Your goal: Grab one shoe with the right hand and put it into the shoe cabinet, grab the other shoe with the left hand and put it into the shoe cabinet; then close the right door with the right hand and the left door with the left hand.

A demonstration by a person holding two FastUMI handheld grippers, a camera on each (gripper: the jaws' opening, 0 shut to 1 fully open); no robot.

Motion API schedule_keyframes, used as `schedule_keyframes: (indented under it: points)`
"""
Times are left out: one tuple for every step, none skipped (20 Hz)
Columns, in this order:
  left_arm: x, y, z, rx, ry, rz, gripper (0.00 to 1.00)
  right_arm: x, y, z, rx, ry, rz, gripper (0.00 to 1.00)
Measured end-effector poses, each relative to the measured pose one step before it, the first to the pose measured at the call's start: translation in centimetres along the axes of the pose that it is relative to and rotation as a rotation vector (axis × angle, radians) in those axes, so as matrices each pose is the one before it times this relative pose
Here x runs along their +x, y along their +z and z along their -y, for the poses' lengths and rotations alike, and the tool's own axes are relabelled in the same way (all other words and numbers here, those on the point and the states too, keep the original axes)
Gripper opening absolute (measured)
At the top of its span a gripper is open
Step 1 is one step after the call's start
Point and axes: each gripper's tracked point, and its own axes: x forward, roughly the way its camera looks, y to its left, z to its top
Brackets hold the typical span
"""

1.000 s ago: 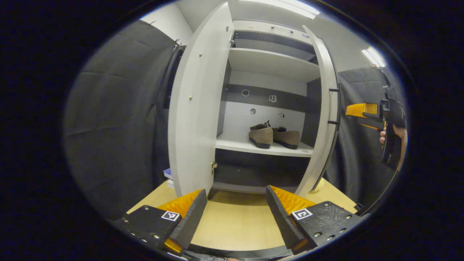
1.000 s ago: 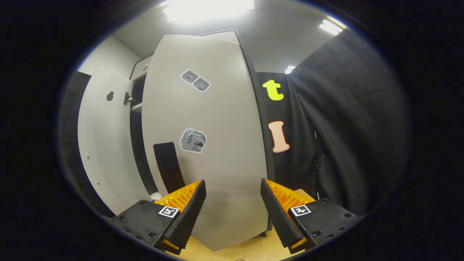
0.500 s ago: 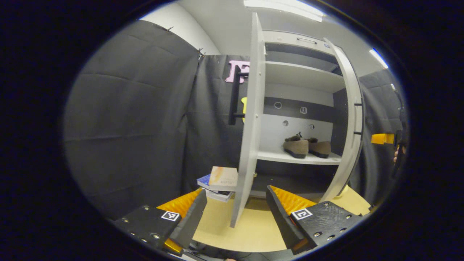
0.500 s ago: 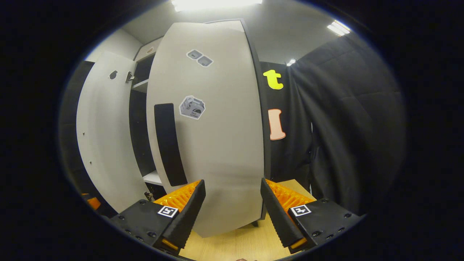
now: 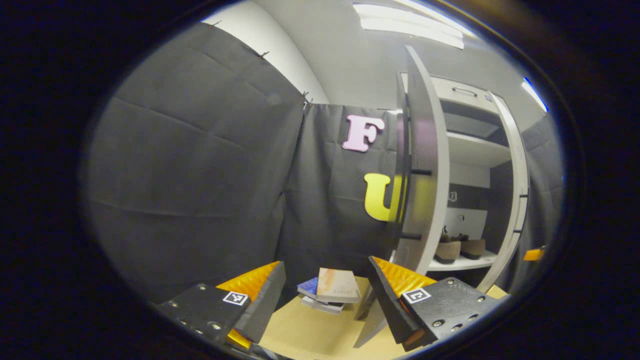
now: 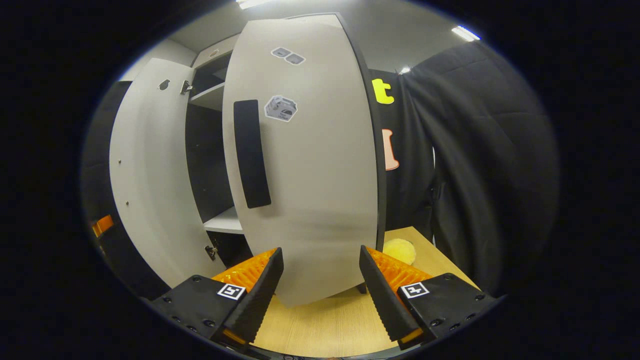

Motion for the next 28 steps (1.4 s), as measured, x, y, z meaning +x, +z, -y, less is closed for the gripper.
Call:
schedule_keyframes:
  points:
    - [0.804,0.37,-0.778,0.00456,0.0042,0.0027,0.95,-0.319,-0.342,-0.213,0.0021,0.00005,-0.00344,0.97]
    - [0.824,0.516,-0.616,0.00698,0.00254,0.00164,0.95,-0.304,-0.238,-0.081,0.00018,-0.00321,-0.0012,0.97]
    - [0.761,0.767,-0.141,0.0012,-0.01008,0.00617,0.95,-0.22,-0.242,-0.03,-0.00067,-0.00407,-0.00111,0.97]
    - [0.94,0.876,-0.019,-0.0067,-0.02123,0.0099,0.95,-0.188,-0.143,0.017,-0.00123,-0.0042,-0.00093,0.97]
    - [1.06,0.754,0.174,-0.00829,-0.02768,0.00888,0.95,-0.193,-0.255,0.054,-0.00137,-0.00555,-0.00232,0.97]
    - [0.988,0.871,0.211,-0.00601,-0.03233,0.00886,0.95,-0.166,-0.183,0.08,0.00049,-0.00607,-0.00369,0.97]
    - [0.804,0.744,0.303,-0.00652,-0.03363,0.007,0.95,-0.13,-0.176,0.061,0.00312,-0.00426,-0.0034,0.97]
    - [0.867,0.5,0.612,-0.00833,-0.03998,0.00198,0.95,-0.086,-0.073,0.006,0.00366,-0.00437,-0.00301,0.97]
    - [0.768,0.597,0.749,-0.0096,-0.0412,0.00517,0.94,-0.074,-0.053,0.064,0.0031,-0.00444,-0.00053,0.97]
    - [0.793,0.792,0.4,-0.00725,-0.03349,0.00955,0.94,-0.042,0.044,0.056,0.00132,-0.00626,0.00295,0.97]
    - [0.875,0.443,0.567,-0.00274,-0.03451,0.0008,0.94,-0.106,0.043,0.154,0.00119,-0.00869,0.00508,0.97]
    - [0.688,0.213,0.663,0.00402,-0.02856,-0.00669,0.98,-0.114,0.138,0.122,0.00299,-0.0091,0.00651,0.97]
    - [0.307,-0.005,0.348,0.00932,-0.01996,-0.00466,0.96,-0.145,-0.006,0.247,0.00608,-0.0088,0.0045,0.97]
    - [0.072,-0.011,0.22,0.00902,-0.01791,-0.00674,0.95,-0.091,-0.055,0.152,0.00927,-0.0068,0.00034,0.97]
    - [0.349,-0.352,0.463,0.00854,-0.02099,-0.01093,0.95,-0.139,-0.168,0.081,0.00922,-0.00672,-0.00073,0.97]
    - [0.199,-0.181,0.248,0.01052,-0.01917,-0.01,0.95,-0.083,-0.154,0.214,0.00749,-0.00841,-0.00212,0.97]
    - [0.682,-0.157,0.479,0.01075,-0.01727,-0.01007,0.95,-0.077,-0.293,0.216,0.00605,-0.00773,-0.00424,0.96]
    - [0.45,-0.129,0.355,0.0062,-0.01072,-0.0072,0.95,-0.048,-0.219,0.195,0.00482,-0.00827,-0.0045,0.97]
    - [0.645,-0.329,0.489,0.00204,-0.01019,-0.00895,0.95,-0.06,-0.257,0.221,0.00508,-0.0083,-0.00414,0.97]
    - [0.429,-0.443,0.161,0.0098,0.00316,-0.01029,0.95,-0.014,-0.197,0.159,0.00539,-0.00502,-0.00379,0.97]
    - [0.239,-0.127,0.187,0.01269,-0.00007,-0.00666,0.94,-0.06,-0.102,0.303,0.0053,-0.00725,-0.00137,0.97]
    - [0.297,-0.103,0.257,0.00924,-0.00056,-0.00385,1.0,0.018,0.105,0.273,0.00561,-0.0081,0.00201,0.97]
    - [0.098,0.053,0.318,0.00434,-0.0049,-0.0001,1.0,0.072,0.064,0.201,0.00446,-0.00555,0.00341,0.97]
    - [0.068,-0.161,0.444,-0.00274,-0.01518,-0.01171,1.0,0.194,0.09,0.092,0.00115,-0.00357,-0.00102,0.97]
    - [0.006,-0.236,0.291,0.00105,-0.01039,-0.01023,0.93,0.24,-0.078,0.055,-0.00217,-0.00116,-0.00441,0.97]
    - [0.143,0.039,0.433,0.01239,-0.01356,-0.00363,0.96,0.231,0.015,-0.001,-0.00594,0.00114,-0.00276,0.96]
    - [0.042,0.35,0.606,0.01363,-0.01371,0.00009,0.96,0.248,0.082,-0.03,-0.00757,0.00017,-0.00009,0.97]
    - [-0.065,0.157,0.682,0.01377,-0.01727,-0.00479,0.96,0.183,0.165,-0.207,-0.00562,0.00361,0.00227,0.97]
